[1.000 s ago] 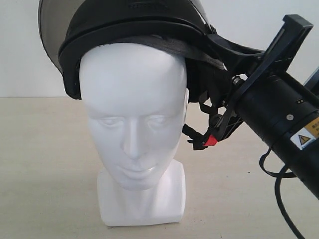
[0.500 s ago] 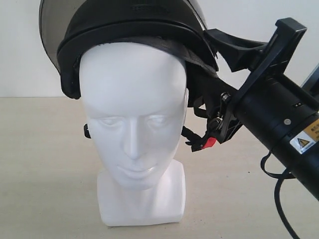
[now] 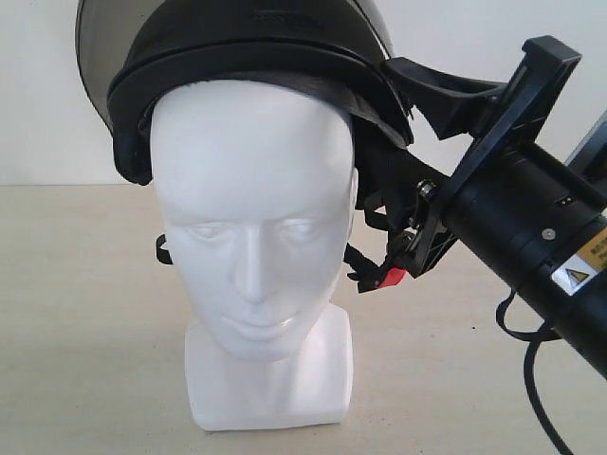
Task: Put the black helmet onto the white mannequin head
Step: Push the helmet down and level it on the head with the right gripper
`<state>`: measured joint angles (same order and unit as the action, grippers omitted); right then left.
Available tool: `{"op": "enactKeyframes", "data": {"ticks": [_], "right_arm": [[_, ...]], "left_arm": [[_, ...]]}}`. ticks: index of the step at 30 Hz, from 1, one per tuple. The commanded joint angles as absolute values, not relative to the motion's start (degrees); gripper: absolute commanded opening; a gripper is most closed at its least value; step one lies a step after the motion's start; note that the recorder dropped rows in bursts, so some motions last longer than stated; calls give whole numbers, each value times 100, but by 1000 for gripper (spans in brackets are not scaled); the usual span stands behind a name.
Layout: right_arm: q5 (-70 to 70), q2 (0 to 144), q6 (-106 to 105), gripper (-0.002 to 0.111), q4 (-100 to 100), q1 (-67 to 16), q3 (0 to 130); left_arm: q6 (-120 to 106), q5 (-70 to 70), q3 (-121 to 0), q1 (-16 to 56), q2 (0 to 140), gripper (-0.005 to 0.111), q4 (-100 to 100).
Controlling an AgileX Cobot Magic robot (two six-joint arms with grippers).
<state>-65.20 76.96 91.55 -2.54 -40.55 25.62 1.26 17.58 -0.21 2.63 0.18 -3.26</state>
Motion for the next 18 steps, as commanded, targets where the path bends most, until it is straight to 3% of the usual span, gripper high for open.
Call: {"op": "enactKeyframes", "data": {"ticks": [1, 18], "right_arm": [[-6660, 7657, 9267, 55, 187, -4056, 2539], [-5975, 7657, 9958, 55, 285, -4056, 2539]], "left_arm": [[108, 1761, 0, 247, 0, 4, -320], [108, 1761, 0, 247, 0, 4, -320]]}}
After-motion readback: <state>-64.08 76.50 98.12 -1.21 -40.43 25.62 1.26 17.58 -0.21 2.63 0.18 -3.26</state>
